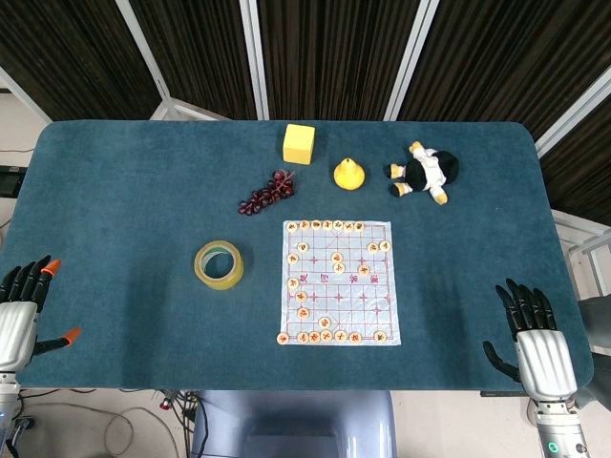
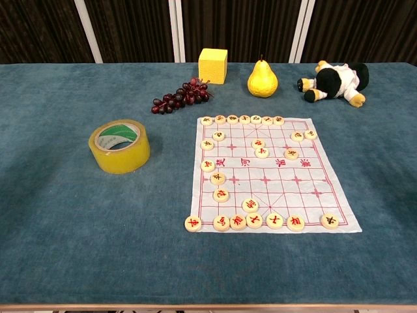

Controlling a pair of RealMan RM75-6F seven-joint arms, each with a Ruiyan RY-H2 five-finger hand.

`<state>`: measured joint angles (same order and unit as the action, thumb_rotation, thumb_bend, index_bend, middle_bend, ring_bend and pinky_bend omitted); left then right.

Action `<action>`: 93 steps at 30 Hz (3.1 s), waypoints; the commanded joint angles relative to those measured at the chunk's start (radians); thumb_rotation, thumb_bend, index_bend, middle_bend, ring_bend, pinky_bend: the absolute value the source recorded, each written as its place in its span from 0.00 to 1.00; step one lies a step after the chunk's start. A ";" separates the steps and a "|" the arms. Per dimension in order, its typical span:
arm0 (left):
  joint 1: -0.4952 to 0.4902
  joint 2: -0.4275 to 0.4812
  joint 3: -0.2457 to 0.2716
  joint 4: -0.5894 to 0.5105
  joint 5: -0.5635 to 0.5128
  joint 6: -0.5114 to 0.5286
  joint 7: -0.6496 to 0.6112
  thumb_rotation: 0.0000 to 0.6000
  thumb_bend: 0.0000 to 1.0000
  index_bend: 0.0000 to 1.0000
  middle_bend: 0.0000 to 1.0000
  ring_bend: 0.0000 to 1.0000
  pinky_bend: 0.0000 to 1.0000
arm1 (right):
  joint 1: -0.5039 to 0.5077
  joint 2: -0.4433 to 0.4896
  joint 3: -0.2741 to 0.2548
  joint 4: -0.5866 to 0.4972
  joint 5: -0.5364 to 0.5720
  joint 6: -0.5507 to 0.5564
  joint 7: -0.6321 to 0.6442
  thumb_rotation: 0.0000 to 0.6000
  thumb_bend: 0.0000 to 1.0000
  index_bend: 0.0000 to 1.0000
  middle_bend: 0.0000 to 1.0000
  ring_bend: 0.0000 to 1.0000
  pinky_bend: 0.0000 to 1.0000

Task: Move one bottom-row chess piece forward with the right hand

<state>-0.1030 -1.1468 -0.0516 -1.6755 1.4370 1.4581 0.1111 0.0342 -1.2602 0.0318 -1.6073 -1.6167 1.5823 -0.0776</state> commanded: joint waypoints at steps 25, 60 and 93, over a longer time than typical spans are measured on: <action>0.000 -0.006 -0.007 0.005 0.000 0.005 -0.020 1.00 0.00 0.00 0.00 0.00 0.00 | 0.096 0.053 0.045 -0.241 -0.017 -0.116 -0.153 1.00 0.37 0.00 0.20 0.23 0.28; -0.004 -0.037 -0.024 0.041 0.001 0.021 -0.044 1.00 0.00 0.00 0.00 0.00 0.00 | 0.412 -0.330 0.043 -0.412 0.722 -0.303 -0.837 1.00 0.37 0.34 1.00 1.00 0.92; -0.016 -0.030 -0.019 0.033 -0.002 -0.009 -0.058 1.00 0.00 0.00 0.00 0.00 0.00 | 0.472 -0.477 0.071 -0.207 0.812 -0.300 -0.753 1.00 0.37 0.43 1.00 1.00 1.00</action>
<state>-0.1187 -1.1766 -0.0706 -1.6426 1.4350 1.4492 0.0534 0.5054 -1.7349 0.1023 -1.8163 -0.8032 1.2806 -0.8327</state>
